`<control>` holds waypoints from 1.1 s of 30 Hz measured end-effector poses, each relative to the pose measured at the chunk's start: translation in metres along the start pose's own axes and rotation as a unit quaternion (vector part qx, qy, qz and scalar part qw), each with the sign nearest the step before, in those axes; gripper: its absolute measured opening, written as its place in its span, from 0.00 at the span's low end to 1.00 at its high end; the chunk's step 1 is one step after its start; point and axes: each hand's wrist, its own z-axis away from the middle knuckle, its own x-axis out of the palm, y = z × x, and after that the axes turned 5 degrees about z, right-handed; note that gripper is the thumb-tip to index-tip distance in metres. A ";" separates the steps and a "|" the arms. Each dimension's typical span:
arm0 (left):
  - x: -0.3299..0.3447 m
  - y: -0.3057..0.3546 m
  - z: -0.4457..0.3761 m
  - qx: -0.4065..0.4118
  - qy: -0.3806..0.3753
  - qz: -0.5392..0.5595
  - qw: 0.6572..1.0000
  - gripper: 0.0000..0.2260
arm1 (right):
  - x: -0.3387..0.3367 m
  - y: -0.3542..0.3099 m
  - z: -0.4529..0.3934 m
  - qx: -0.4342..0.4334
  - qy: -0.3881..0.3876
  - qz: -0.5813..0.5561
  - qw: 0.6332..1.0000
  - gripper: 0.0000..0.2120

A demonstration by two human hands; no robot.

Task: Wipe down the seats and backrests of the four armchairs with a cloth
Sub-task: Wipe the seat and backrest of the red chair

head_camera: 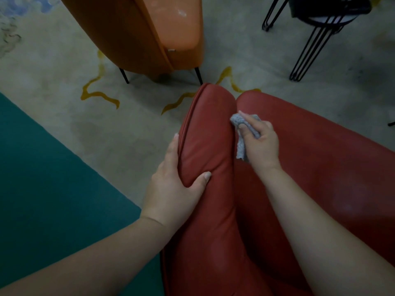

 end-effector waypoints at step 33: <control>-0.001 -0.001 -0.001 0.010 0.007 -0.003 1.000 0.41 | 0.026 -0.009 0.014 0.043 -0.003 -0.004 0.999 0.16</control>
